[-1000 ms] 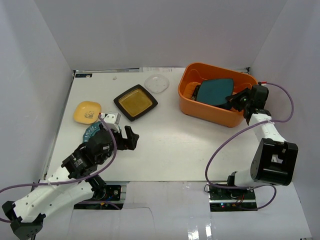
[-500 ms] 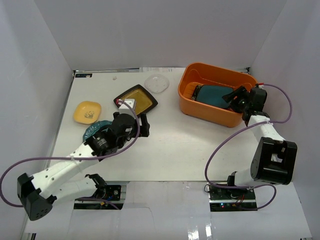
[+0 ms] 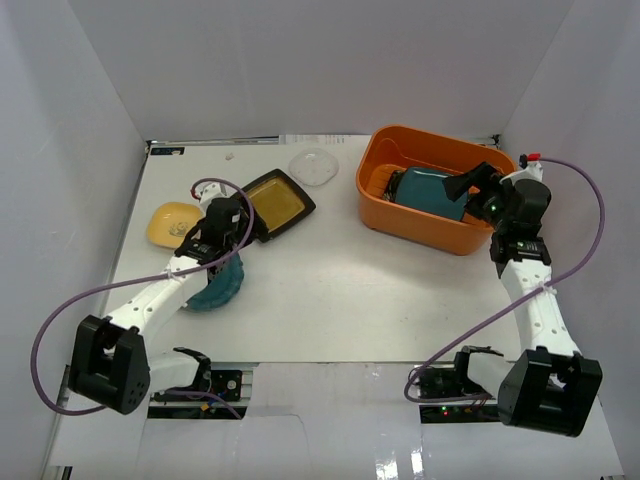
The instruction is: Place the plates into the plastic bin on the countertop
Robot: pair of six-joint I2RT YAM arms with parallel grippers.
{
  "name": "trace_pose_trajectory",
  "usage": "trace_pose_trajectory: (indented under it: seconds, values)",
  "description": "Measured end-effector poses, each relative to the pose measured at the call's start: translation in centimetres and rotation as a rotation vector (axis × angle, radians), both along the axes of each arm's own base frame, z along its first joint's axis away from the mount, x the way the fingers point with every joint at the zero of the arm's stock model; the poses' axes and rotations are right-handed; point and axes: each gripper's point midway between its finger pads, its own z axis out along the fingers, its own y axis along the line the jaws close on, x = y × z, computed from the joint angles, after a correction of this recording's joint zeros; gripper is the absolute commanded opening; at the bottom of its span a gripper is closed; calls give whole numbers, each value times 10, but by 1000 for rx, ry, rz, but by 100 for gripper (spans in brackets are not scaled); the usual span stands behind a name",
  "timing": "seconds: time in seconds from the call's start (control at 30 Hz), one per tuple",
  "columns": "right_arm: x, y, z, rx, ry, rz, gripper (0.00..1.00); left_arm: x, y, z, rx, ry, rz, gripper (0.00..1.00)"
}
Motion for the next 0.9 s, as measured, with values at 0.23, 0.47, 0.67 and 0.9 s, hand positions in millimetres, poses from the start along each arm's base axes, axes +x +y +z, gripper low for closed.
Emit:
trace_pose_trajectory:
  seconds: [0.23, 0.47, 0.67, 0.9]
  values:
    - [-42, 67, 6, 2, -58, 219, 99, 31, 30, -28, -124, 67, 47, 91]
    - [-97, 154, -23, 0, -31, 517, 100, 48, 48, -63, -248, 158, 58, 90]
    - [-124, 182, -53, -11, 23, 610, 100, 64, 44, -71, -306, 163, 27, 86]
    - [-135, 200, -49, -9, 1, 658, 100, 84, 47, -91, -334, 181, 24, 84]
